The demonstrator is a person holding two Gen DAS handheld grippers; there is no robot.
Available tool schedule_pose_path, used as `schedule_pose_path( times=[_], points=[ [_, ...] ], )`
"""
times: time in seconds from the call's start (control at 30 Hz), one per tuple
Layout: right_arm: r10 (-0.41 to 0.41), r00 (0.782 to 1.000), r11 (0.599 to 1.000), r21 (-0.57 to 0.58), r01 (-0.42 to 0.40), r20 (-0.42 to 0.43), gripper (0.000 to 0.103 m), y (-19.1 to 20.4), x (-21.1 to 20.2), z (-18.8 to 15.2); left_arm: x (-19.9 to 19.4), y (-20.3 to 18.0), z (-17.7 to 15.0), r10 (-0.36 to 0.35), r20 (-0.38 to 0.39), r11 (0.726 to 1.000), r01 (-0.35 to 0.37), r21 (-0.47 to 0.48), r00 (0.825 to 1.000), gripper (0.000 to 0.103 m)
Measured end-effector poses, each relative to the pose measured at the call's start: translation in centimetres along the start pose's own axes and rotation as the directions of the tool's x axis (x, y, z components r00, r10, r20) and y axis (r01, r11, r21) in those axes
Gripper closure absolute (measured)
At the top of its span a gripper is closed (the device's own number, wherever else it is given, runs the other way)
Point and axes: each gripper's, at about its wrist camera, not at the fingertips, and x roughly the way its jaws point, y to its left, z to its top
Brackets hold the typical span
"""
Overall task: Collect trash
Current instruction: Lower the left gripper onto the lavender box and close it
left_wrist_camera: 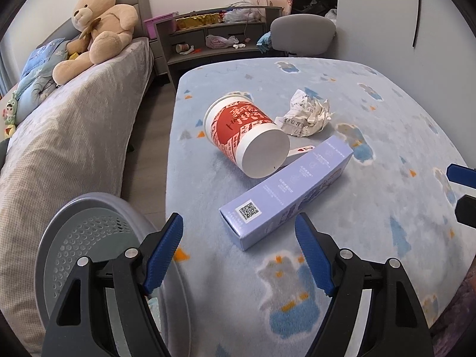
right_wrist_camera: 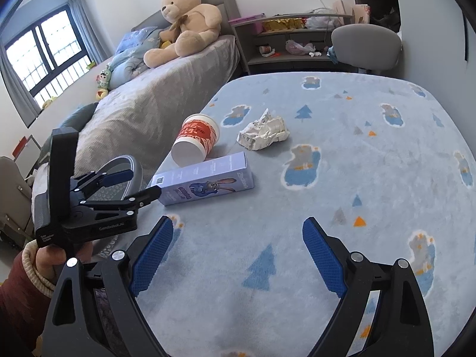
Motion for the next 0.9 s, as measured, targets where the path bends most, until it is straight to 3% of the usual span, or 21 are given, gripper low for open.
schedule_pose_path(
  times=[0.37, 0.53, 0.9],
  points=[
    [0.023, 1.000, 1.000, -0.011, -0.024, -0.016, 0.015, 0.4, 0.3, 0.0, 2.8, -0.7, 0.9, -0.033, -0.039, 0.999, 0.035, 0.034, 0.999, 0.029],
    [0.030, 0.999, 0.999, -0.017, -0.031, -0.011, 0.015, 0.6, 0.2, 0.1, 4.0, -1.3, 0.6, -0.097, -0.096, 0.994, 0.102, 0.049, 0.991, 0.029],
    [0.009, 1.000, 1.000, 0.006, -0.009, 0.020, 0.015, -0.3, -0.8, 0.3, 2.3, -3.9, -1.1, -0.131, -0.082, 0.986, 0.138, 0.096, 0.988, 0.029]
  ],
)
